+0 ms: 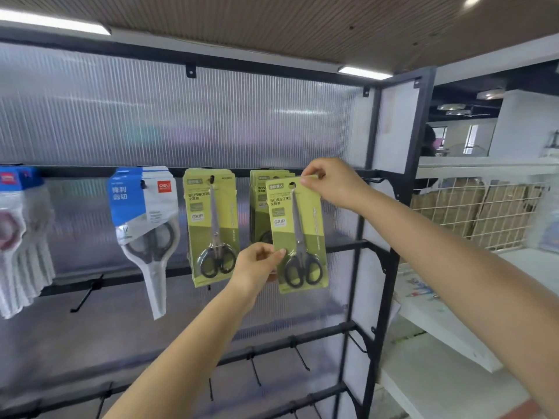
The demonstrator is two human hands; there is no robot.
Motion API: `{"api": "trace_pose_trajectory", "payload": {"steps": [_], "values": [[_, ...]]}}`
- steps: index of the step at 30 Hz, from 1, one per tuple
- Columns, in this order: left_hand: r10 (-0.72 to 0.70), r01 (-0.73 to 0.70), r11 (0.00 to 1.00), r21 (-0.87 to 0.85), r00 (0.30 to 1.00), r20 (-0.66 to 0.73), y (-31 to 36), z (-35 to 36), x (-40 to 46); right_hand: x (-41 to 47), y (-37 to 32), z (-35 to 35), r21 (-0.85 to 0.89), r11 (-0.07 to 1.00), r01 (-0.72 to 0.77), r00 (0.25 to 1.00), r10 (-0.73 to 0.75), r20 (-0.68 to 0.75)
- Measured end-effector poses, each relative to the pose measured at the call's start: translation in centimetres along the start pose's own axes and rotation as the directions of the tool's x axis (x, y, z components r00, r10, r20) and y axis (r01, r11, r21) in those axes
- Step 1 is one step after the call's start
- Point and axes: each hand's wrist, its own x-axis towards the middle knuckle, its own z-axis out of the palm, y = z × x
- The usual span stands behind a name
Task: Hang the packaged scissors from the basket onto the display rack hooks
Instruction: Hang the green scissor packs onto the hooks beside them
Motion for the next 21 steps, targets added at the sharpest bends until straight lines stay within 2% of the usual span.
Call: {"api": "trace_pose_trajectory", "payload": {"steps": [11,16,21], "values": [[0.014,-0.012,0.999,0.03,0.998,-0.065,0.2,0.1,1.8,1.8,1.1,0.7,0.041,0.992,-0.115,0.993,0.116,-0.014],[-0.04,0.039,0.999,-0.012,0.985,-0.17,-1.5,0.4,4.0,2.9,1.7,2.4,-0.045,0.996,-0.078,0.996,0.076,-0.053],[-0.007,-0.005,0.999,-0.033,0.935,-0.356,-2.6,1.9,6.7,4.2,3.1,3.7,-0.241,0.97,-0.02,0.996,0.0,-0.085]]}}
